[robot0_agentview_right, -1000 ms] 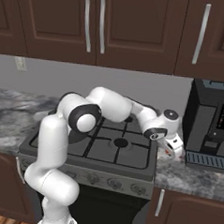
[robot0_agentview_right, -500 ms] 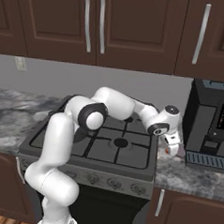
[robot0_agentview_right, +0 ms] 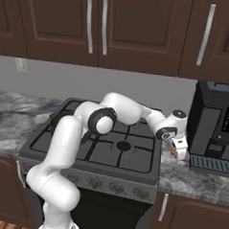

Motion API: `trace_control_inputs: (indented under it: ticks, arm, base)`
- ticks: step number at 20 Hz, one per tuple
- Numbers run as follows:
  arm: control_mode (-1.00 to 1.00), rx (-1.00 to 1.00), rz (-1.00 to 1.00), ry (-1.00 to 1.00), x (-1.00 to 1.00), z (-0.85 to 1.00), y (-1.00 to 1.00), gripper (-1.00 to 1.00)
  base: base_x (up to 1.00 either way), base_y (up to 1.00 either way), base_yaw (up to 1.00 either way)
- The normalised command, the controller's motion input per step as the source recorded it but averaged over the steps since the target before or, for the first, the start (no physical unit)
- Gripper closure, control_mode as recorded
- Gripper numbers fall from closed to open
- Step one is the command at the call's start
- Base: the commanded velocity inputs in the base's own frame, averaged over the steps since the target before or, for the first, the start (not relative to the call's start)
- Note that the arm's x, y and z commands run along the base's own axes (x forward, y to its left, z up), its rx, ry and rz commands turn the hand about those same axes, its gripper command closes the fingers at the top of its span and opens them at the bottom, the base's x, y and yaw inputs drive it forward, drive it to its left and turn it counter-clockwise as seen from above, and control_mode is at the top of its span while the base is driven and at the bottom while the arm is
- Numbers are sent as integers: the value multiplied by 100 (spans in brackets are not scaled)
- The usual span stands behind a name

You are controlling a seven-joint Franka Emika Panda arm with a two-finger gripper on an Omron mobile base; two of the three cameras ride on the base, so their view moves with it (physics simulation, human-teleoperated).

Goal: Put the eggplant and carrot in the pot. Retrieve the spatula and lightly stir the vegetables in the pot.

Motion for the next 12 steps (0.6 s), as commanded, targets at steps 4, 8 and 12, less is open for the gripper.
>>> trace_control_inputs:
  ticks: [4, 8, 12]
  arm:
    - [-100, 0, 16, 0, 0, 0, -4, -100]
    - [-100, 0, 19, 0, 0, -6, 0, -100]
    - [-100, 0, 7, 0, 0, 0, 1, -100]
  base:
    - [0, 0, 0]
    - [0, 0, 0]
    - [0, 0, 0]
